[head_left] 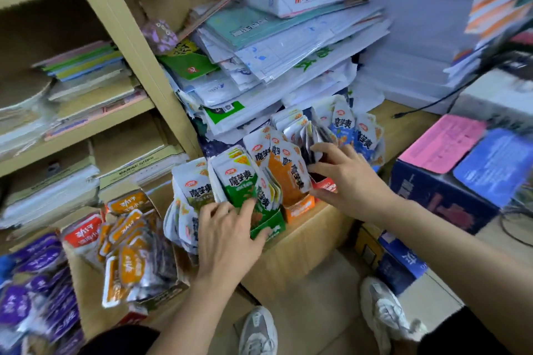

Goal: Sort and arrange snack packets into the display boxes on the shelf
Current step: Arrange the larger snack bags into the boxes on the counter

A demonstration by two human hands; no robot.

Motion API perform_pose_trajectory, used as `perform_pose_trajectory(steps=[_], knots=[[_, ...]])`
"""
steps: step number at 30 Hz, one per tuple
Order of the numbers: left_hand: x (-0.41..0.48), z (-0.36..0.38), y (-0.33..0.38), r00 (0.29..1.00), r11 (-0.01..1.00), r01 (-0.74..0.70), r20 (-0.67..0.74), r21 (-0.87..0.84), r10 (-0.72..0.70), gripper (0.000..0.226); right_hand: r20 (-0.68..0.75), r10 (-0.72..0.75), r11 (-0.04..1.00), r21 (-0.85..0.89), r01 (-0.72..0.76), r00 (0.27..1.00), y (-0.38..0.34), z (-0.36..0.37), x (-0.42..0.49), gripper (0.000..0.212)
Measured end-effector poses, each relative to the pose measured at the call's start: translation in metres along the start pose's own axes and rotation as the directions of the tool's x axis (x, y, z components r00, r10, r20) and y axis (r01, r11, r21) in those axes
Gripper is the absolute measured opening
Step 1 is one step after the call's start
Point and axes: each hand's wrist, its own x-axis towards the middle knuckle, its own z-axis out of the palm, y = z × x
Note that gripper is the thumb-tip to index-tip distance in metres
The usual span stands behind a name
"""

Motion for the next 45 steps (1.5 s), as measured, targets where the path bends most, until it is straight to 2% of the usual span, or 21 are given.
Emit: perform_pose_trajectory(steps=[2, 4, 6, 8, 10, 11, 14, 17, 20, 23, 25, 27, 29, 34, 38, 42, 45], knots=[[0.002, 0.002, 0.001, 0.998, 0.998, 0.056, -0.029, -0.036, -0.057, 0.074, 0.003, -0.033, 0.999, -0.001, 0.034, 0.999, 0.000, 0.001, 0.001, 0.046], [0.006, 0.002, 0.006, 0.992, 0.990, 0.101, -0.063, -0.096, -0.108, 0.093, 0.067, -0.081, 0.997, -0.011, 0.082, 0.995, -0.002, 0.001, 0.000, 0.049], [0.013, -0.004, 0.010, 0.988, 0.970, 0.082, -0.108, -0.227, -0.109, 0.101, 0.132, -0.123, 0.990, -0.055, 0.131, 0.984, -0.005, 0.002, -0.002, 0.050], [0.025, -0.015, 0.014, 0.981, 0.910, 0.007, -0.173, -0.415, -0.087, 0.092, 0.160, -0.140, 0.986, -0.073, 0.153, 0.977, -0.007, -0.001, -0.003, 0.050], [0.045, -0.027, 0.018, 0.982, 0.846, -0.063, -0.186, -0.529, -0.043, 0.081, 0.168, -0.142, 0.987, -0.053, 0.153, 0.975, -0.007, -0.004, -0.003, 0.049], [0.057, -0.031, 0.021, 0.988, 0.844, -0.102, -0.153, -0.527, 0.024, 0.078, 0.155, -0.145, 0.987, -0.048, 0.154, 0.977, -0.006, -0.006, -0.002, 0.048], [0.091, -0.032, 0.028, 0.963, 0.903, -0.247, 0.016, -0.352, 0.270, 0.078, 0.112, -0.123, 0.988, -0.084, 0.132, 0.986, -0.004, -0.008, 0.001, 0.038], [0.116, -0.021, 0.029, 0.942, 0.924, -0.241, 0.158, -0.295, 0.296, 0.084, 0.014, -0.048, 0.993, -0.111, 0.049, 0.999, 0.005, -0.010, 0.006, 0.030], [0.125, -0.012, 0.028, 0.950, 0.922, -0.260, 0.093, -0.286, 0.297, 0.087, -0.104, 0.041, 0.994, -0.101, -0.051, 0.994, 0.016, -0.008, 0.009, 0.029], [0.129, -0.016, 0.023, 0.959, 0.914, -0.260, 0.024, -0.312, 0.281, 0.086, -0.197, 0.071, 0.994, -0.064, -0.085, 0.978, 0.018, -0.003, 0.016, 0.032], [0.129, -0.022, 0.012, 0.968, 0.896, -0.233, -0.001, -0.379, 0.251, 0.075, -0.227, 0.068, 0.996, -0.033, -0.077, 0.972, 0.016, -0.002, 0.020, 0.034], [0.128, -0.021, -0.003, 0.968, 0.880, -0.233, -0.015, -0.414, 0.249, 0.049, -0.247, 0.054, 0.999, 0.010, -0.053, 0.967, 0.013, -0.001, 0.025, 0.041], [0.126, -0.015, -0.015, 0.970, 0.872, -0.201, 0.033, -0.446, 0.241, 0.032, -0.259, 0.031, 0.999, 0.029, -0.024, 0.965, 0.009, -0.001, 0.030, 0.049], [0.128, -0.003, -0.022, 0.975, 0.853, -0.205, -0.027, -0.480, 0.219, 0.031, -0.162, -0.035, 0.999, 0.008, 0.037, 0.986, 0.003, 0.004, 0.038, 0.061], [0.140, 0.002, -0.019, 0.988, 0.864, -0.134, 0.003, -0.485, 0.155, 0.044, -0.110, -0.022, 0.999, -0.029, 0.019, 0.994, 0.004, 0.009, 0.045, 0.062], [0.148, 0.002, -0.014, 0.976, 0.909, -0.096, 0.141, -0.406, 0.166, 0.090, -0.128, 0.003, 1.000, -0.014, -0.004, 0.992, 0.004, 0.010, 0.049, 0.055], [0.150, 0.000, -0.011, 0.984, 0.926, -0.074, 0.126, -0.369, 0.129, 0.105, -0.134, 0.009, 1.000, 0.016, -0.007, 0.991, 0.003, 0.013, 0.049, 0.057]])
